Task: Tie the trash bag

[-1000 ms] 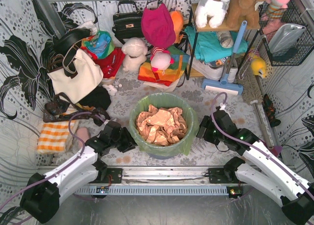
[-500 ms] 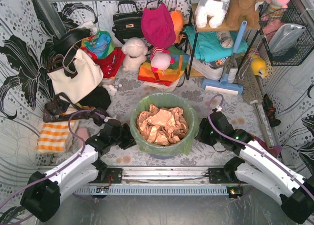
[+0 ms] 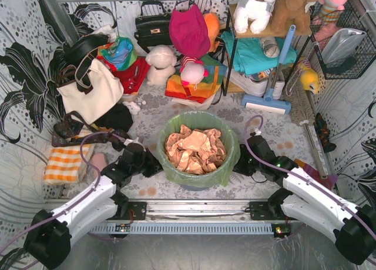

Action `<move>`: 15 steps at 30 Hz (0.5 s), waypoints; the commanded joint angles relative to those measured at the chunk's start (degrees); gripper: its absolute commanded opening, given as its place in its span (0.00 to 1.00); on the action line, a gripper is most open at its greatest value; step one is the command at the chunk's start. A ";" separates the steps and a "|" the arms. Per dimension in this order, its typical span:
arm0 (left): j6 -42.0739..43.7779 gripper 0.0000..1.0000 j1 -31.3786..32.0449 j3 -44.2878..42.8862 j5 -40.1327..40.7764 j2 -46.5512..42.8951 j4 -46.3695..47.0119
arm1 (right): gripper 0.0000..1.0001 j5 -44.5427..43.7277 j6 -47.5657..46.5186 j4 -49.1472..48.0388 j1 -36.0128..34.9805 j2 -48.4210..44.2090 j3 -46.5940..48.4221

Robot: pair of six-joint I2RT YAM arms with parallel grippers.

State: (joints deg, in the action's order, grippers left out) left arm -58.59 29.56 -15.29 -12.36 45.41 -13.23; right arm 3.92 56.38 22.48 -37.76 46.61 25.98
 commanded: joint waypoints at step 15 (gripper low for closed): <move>-1.10 0.00 -0.13 -3.09 14.54 -13.91 -11.93 | 0.37 0.48 1.08 -2.10 0.31 -0.22 -0.62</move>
State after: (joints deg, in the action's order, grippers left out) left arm -59.42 29.56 -18.57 -0.12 34.35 -27.42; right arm 4.95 57.06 20.08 -37.78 46.85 25.26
